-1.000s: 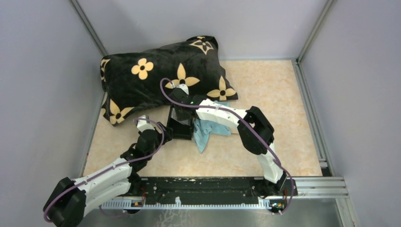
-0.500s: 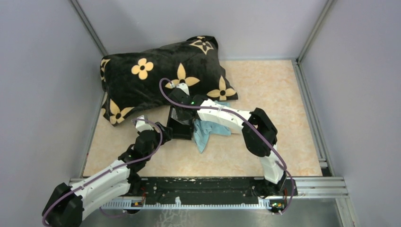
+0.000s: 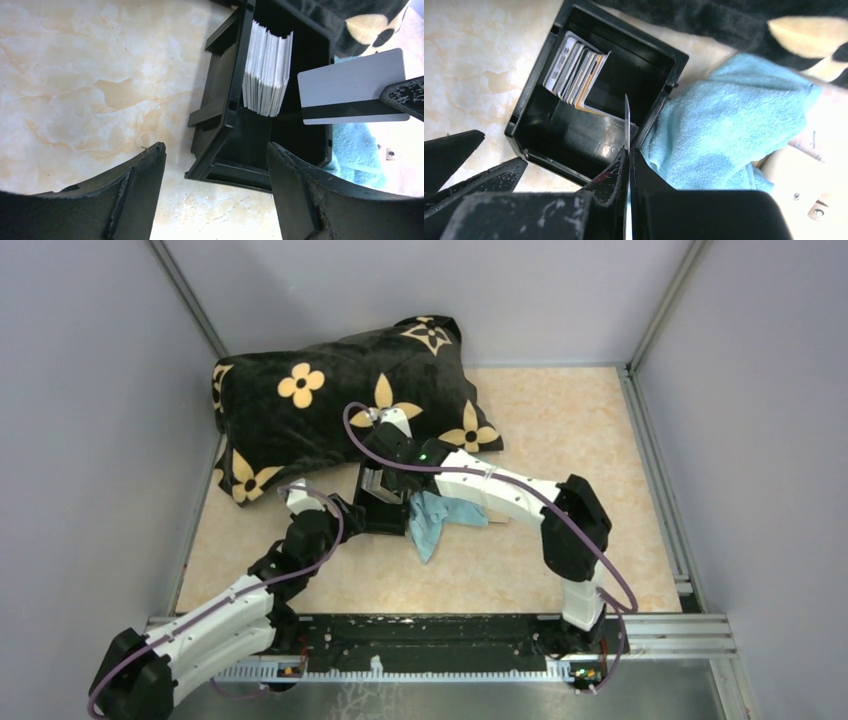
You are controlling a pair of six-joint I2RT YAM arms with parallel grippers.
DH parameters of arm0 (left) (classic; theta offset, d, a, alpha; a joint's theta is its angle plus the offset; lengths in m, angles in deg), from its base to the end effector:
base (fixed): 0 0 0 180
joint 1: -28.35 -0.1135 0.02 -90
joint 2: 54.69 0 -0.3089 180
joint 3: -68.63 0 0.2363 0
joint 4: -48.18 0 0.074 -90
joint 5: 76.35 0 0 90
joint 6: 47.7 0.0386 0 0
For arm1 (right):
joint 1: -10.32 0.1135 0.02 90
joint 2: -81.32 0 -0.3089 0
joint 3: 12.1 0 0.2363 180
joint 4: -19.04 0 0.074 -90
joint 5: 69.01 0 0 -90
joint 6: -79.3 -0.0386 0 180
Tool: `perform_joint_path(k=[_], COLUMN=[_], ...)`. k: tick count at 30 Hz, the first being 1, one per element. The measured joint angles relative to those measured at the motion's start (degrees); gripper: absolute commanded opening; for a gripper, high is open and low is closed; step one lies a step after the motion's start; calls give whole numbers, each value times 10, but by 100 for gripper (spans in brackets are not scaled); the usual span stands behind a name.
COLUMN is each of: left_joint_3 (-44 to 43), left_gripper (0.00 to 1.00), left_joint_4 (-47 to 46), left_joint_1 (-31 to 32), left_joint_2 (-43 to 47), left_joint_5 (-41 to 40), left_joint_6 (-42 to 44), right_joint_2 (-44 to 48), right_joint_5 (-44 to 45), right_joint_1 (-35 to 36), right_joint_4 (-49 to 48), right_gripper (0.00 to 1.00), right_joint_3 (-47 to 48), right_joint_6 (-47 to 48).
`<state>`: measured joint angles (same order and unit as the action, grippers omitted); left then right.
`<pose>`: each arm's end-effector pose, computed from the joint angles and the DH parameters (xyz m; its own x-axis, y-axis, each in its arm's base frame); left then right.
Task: Put the credit cards into the card holder
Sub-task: Pick up the credit card from the storage box.
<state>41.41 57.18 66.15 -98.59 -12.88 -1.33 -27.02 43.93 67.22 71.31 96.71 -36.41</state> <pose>0.1066 -0.0609 0.2128 -0.4067 -0.4658 -0.7859 -0.0696 0.8735 -0.4817 0.2426 0.3447 0.3226 -0.6642 -0.2874 -0.6901 -0.3903 0.9206 -0.0077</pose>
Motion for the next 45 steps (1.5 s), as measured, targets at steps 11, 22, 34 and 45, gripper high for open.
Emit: perform_joint_path(k=[11,22,34,45], left_joint_3=[-75,-139,-174,-193], left_gripper=[82,80,77,74], left_joint_4=[22,-64,-175,-194], left_joint_1=[1,1,1,1], left_joint_2=[-7,-57,-146,-196], left_joint_5=[8,197,500,633], left_joint_6=[39,147,235,269], right_joint_2=[106,367,439,439], right_joint_5=[7,-143,-404,-525], right_joint_1=[0,-73,-150,-181], right_joint_4=[-40,-82,-90,-127], right_gripper=[0,0,0,0], right_joint_3=[-83,-267,-365,-386], right_joint_6=[63,110,115,95])
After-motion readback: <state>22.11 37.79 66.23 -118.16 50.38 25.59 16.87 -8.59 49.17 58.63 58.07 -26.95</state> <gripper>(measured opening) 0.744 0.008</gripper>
